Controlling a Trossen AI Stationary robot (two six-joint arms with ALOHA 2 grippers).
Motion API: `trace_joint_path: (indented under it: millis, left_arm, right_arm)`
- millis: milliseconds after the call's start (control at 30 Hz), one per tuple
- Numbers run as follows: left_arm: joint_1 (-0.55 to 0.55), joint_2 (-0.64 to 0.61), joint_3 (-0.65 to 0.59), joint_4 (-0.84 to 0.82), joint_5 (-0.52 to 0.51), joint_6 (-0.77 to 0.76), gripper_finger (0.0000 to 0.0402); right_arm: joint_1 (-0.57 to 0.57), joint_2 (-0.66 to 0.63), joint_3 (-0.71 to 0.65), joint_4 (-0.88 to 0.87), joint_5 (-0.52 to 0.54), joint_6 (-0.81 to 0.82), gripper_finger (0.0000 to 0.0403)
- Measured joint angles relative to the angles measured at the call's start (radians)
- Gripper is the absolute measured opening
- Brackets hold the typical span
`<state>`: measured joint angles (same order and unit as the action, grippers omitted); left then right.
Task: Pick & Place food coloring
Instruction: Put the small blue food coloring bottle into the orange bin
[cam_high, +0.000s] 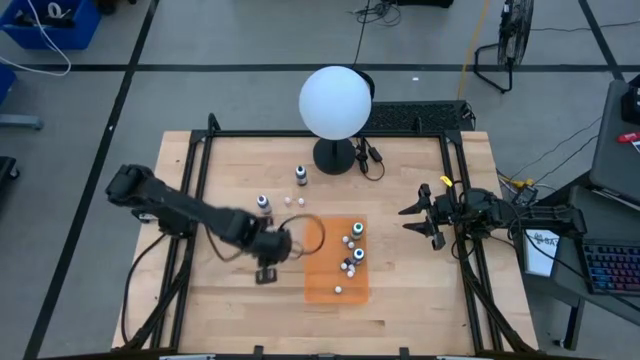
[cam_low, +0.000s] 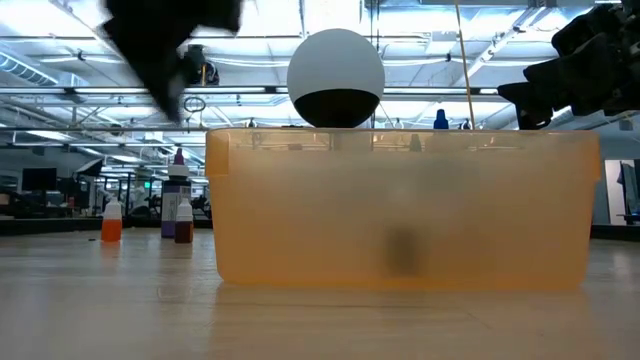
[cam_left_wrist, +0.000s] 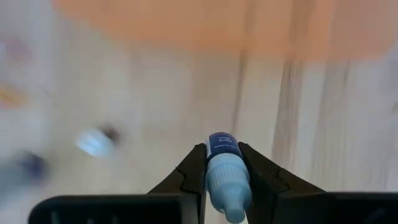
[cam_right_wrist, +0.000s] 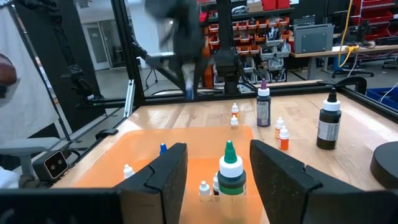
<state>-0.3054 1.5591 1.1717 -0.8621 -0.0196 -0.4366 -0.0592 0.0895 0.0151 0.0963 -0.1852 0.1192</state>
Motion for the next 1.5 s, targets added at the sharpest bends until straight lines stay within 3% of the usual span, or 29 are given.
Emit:
trace_joint_path:
  millis: [233, 433, 800, 1500]
  left_arm:
    - [0.112, 0.100, 0.303, -0.075, -0.043, 0.343, 0.0069]
    - [0.160, 0.311, 0.426, -0.090, -0.060, 0.496, 0.0069]
    - [0.158, 0.566, 0.442, -0.033, -0.007, 0.538, 0.0069]
    - [0.158, 0.616, 0.443, -0.010, 0.001, 0.505, 0.0090]
  right_arm:
    - [0.000, 0.000, 0.000, 0.000, 0.000, 0.000, 0.0162]
    - [0.000, 0.000, 0.000, 0.000, 0.000, 0.000, 0.0166]
    - [0.000, 0.000, 0.000, 0.000, 0.000, 0.000, 0.0165]
    - [0.000, 0.000, 0.000, -0.002, 0.000, 0.000, 0.0166]
